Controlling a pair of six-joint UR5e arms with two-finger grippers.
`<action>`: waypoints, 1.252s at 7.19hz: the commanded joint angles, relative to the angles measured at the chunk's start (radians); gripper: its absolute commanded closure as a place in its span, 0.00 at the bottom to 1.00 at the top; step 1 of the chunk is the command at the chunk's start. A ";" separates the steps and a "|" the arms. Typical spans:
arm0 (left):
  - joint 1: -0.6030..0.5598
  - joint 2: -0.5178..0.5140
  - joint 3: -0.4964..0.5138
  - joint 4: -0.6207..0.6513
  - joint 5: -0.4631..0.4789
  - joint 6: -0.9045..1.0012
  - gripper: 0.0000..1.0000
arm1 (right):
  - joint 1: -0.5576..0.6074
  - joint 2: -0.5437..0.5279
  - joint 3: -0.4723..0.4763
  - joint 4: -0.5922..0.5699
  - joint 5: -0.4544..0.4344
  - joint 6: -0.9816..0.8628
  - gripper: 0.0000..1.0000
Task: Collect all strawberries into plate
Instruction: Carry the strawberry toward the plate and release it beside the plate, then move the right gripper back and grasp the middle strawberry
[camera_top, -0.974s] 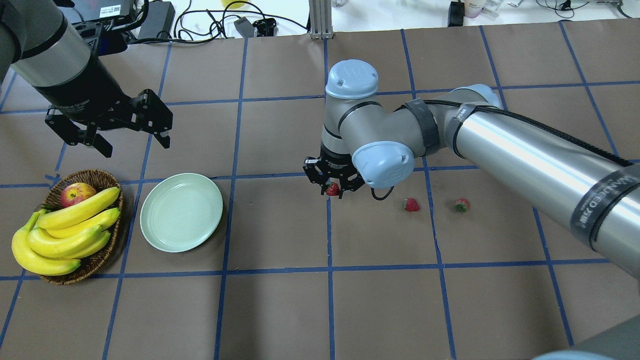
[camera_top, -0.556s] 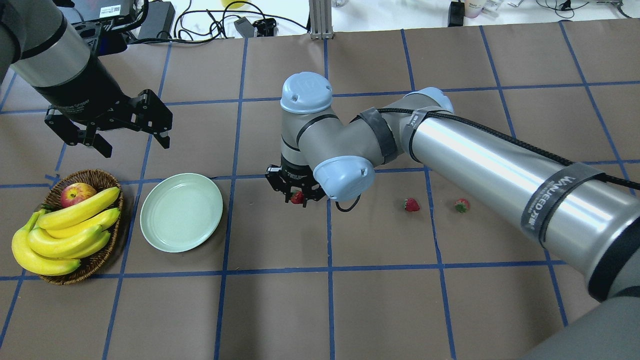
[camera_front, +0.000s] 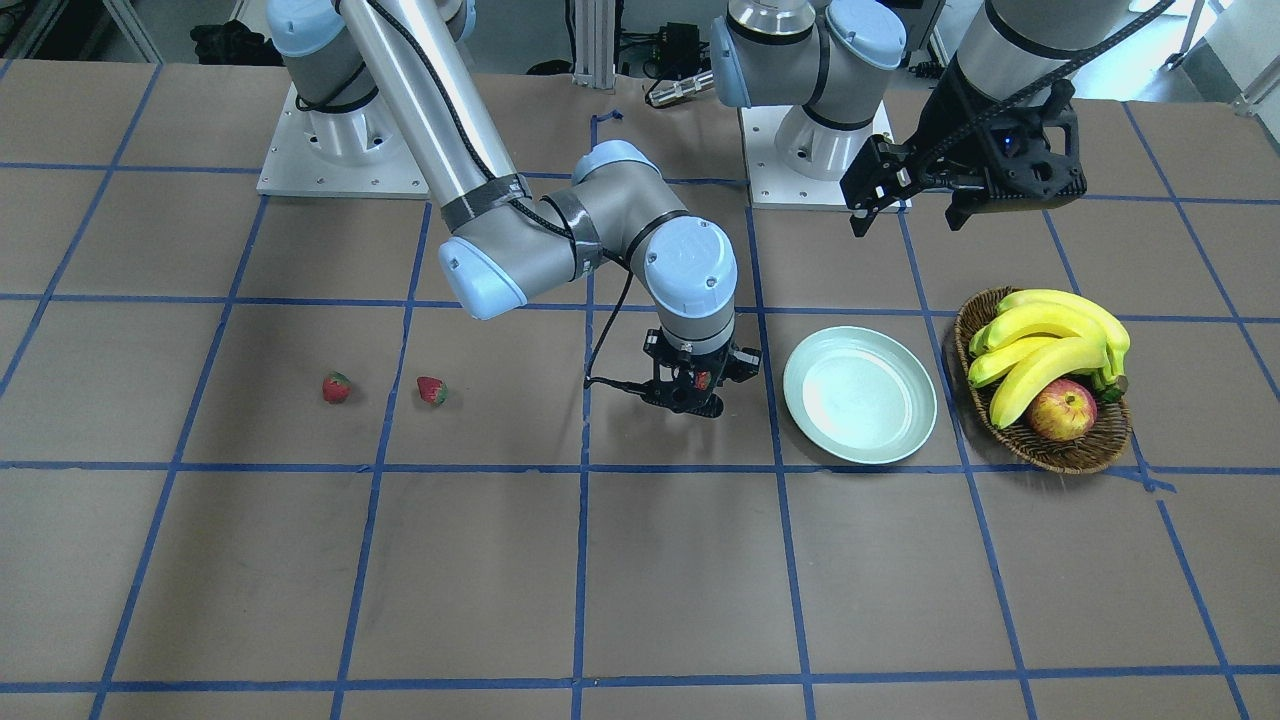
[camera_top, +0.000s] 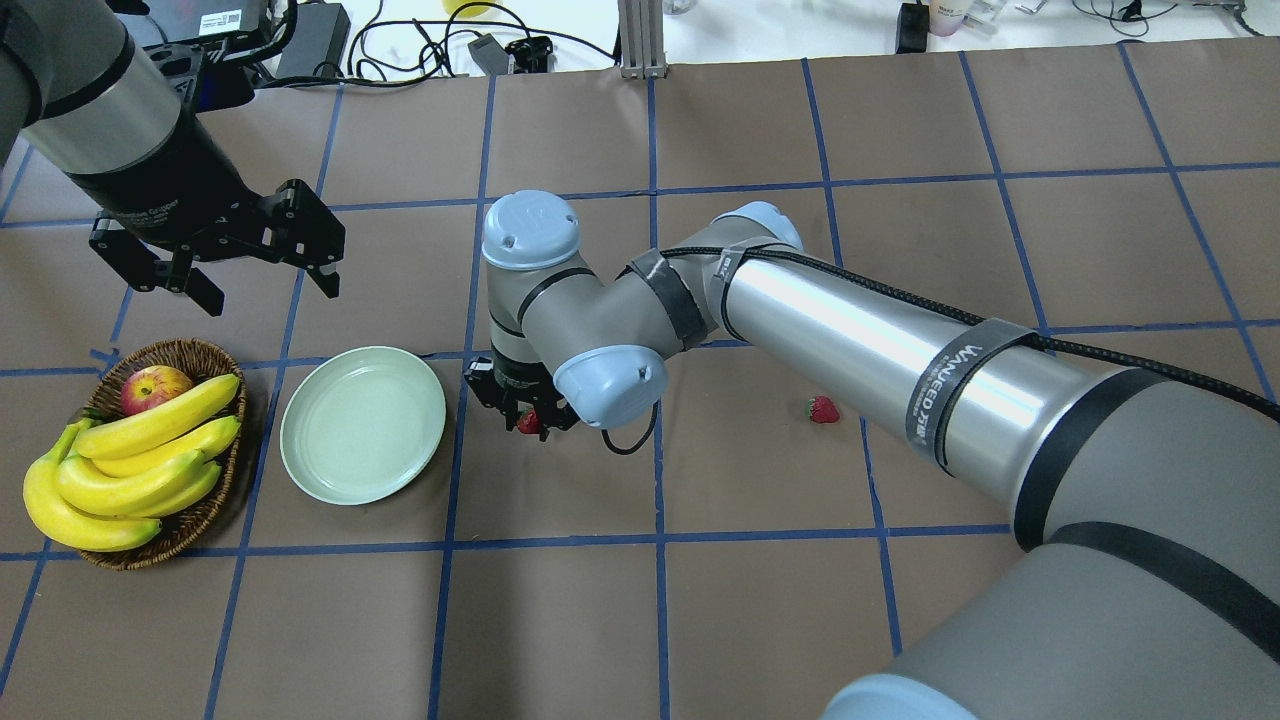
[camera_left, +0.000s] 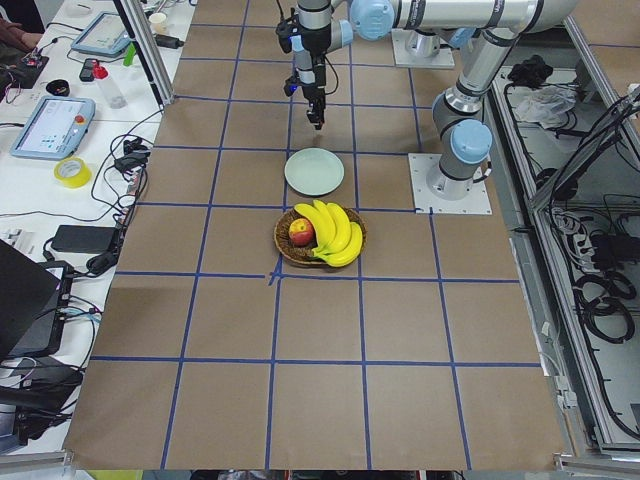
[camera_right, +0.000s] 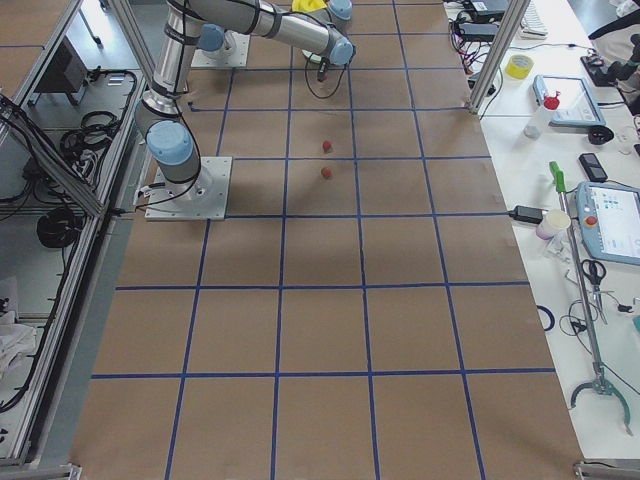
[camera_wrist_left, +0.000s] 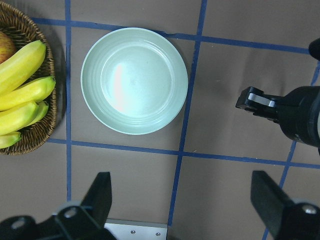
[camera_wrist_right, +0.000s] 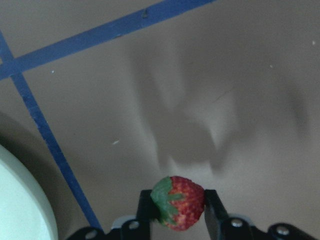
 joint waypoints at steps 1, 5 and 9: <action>0.000 0.000 0.000 0.000 0.000 0.000 0.00 | 0.005 0.007 -0.001 0.013 0.001 0.007 0.18; 0.000 0.000 0.000 0.000 -0.002 0.000 0.00 | -0.132 -0.173 0.014 0.239 -0.239 -0.338 0.00; 0.000 0.000 -0.002 0.002 -0.003 0.000 0.00 | -0.363 -0.250 0.285 -0.007 -0.245 -0.741 0.02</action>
